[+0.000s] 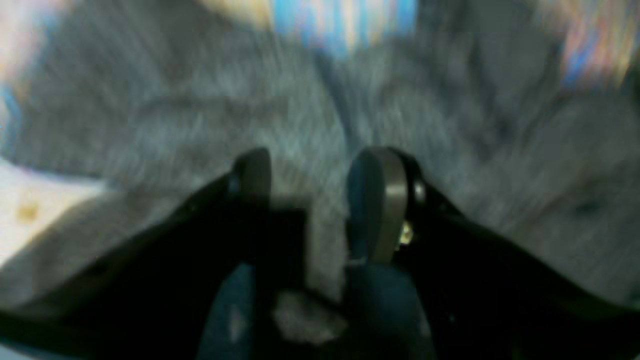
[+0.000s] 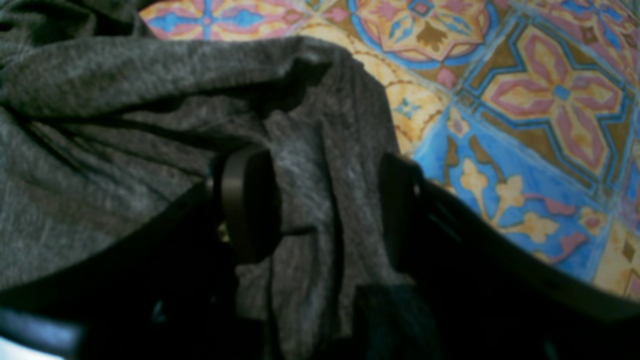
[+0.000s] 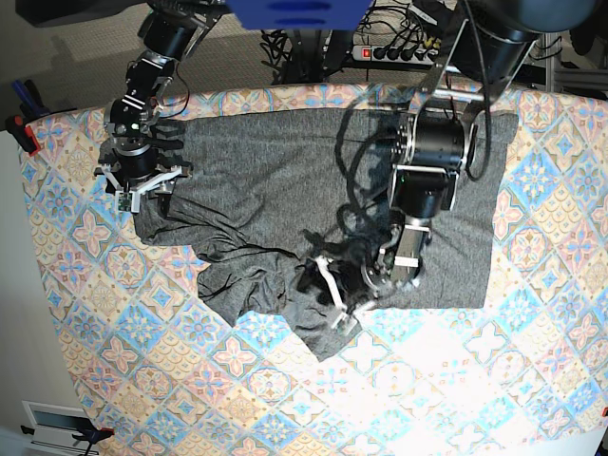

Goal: Layout the t-shirt on the table in an organized manner, then fold the t-shirt properly
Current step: 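Bring the left gripper back and pinch the bunched fabric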

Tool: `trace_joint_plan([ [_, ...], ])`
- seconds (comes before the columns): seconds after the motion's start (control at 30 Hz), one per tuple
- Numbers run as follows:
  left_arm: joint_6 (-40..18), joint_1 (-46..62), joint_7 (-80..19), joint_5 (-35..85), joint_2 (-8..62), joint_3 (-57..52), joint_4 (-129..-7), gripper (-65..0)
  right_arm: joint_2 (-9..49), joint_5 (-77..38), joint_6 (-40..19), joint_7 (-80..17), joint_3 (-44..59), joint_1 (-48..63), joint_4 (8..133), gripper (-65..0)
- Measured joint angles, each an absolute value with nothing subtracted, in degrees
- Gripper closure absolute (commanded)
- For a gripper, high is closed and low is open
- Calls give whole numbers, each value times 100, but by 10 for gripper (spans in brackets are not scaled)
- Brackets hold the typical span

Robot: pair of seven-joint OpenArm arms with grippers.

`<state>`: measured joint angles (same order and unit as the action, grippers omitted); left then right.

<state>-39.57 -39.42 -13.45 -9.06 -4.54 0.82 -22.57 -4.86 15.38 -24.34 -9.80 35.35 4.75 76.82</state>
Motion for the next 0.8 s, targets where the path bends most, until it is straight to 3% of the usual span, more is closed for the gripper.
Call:
trace_joint_plan([
  [0.13, -3966, -3992, -1435, -947, -543, 237, -2196, -138, -486, 1535, -2445, -978, 3535, 478, 7682, -320],
  [0.23, -3968, -3894, -1299, -878, -519, 222, -2200, -36, -489, 1535, -2434, -980, 3535, 475, 7682, -320],
  [0.43, -3972, -3872, -1463, -917, -497, 183, -2381, -37, -489, 1535, -2436, -969, 3535, 486, 7682, -320],
  [0.8, -3966, -3776, -3033, 379, -464, 183, -4689, -37, -489, 1535, -2432, -958, 3538, 489, 7682, -320],
])
